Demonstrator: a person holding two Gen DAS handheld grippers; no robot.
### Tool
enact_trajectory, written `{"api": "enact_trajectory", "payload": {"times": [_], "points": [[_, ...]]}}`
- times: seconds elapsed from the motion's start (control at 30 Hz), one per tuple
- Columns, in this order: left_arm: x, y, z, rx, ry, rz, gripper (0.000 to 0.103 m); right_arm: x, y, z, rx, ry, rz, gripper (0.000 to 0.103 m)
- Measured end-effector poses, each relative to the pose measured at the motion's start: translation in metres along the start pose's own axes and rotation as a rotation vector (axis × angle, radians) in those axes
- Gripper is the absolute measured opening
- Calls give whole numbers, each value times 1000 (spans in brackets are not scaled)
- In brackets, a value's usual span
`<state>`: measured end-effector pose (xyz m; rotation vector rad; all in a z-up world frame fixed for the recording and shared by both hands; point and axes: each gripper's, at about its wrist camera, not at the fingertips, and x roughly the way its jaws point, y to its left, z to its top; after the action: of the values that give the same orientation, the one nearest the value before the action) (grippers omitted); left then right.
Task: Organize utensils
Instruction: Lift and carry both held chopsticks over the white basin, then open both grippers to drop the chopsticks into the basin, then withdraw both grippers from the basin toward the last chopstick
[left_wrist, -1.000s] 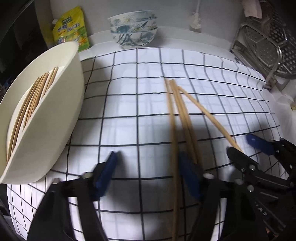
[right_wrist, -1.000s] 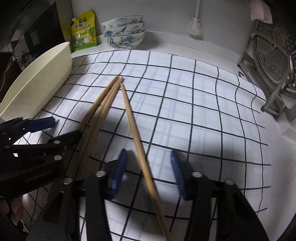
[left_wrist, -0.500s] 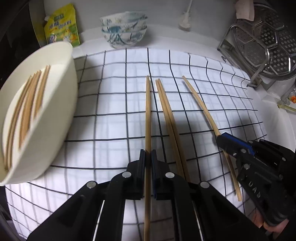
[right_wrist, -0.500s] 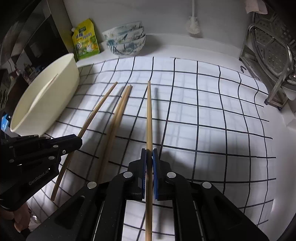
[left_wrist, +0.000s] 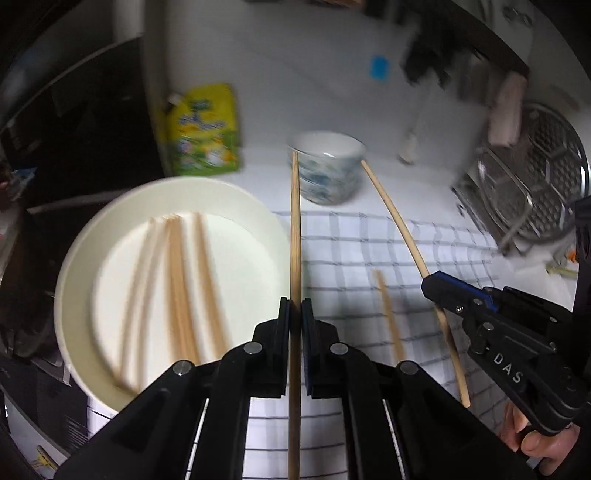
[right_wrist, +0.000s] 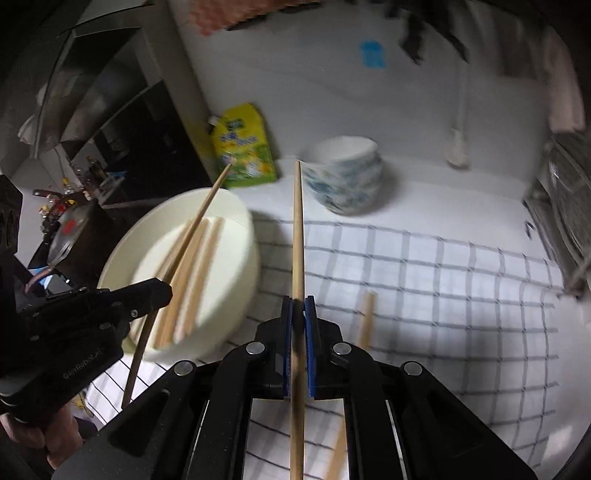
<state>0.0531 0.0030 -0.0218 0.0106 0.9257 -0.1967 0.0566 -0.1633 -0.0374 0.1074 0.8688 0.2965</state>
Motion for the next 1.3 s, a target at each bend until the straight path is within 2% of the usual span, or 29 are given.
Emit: {"api": "enact_trajectory", "payload": {"times": [0.13,0.23,0.4,0.67,0.8,0.83,0.87,0.9,0.97,1.03,1.3], "points": [[0,47,11,-33,-5,46,7,26,43,21,-33,-5,55,6],[12,82,14,-46,11,86,7,59,76,33,-39,26,102,6],[39,124,17,-64,59,117,7,104,105,38,-25,94,108,6],[72,146,16,-67,120,96,7,148,123,36,9,190,77,6],[81,152,14,-81,146,79,7,156,123,33,21,210,58,7],[81,154,13,-89,151,81,8,156,121,33,30,206,56,11],[82,156,13,-98,156,85,11,155,120,33,37,201,54,24],[82,158,13,-107,159,91,18,153,118,35,42,186,48,28],[80,163,14,-127,153,103,46,146,116,38,42,158,42,29],[73,166,13,-140,124,118,65,142,115,39,38,148,37,29],[55,163,15,-141,94,124,65,128,116,34,25,147,23,30]]}}
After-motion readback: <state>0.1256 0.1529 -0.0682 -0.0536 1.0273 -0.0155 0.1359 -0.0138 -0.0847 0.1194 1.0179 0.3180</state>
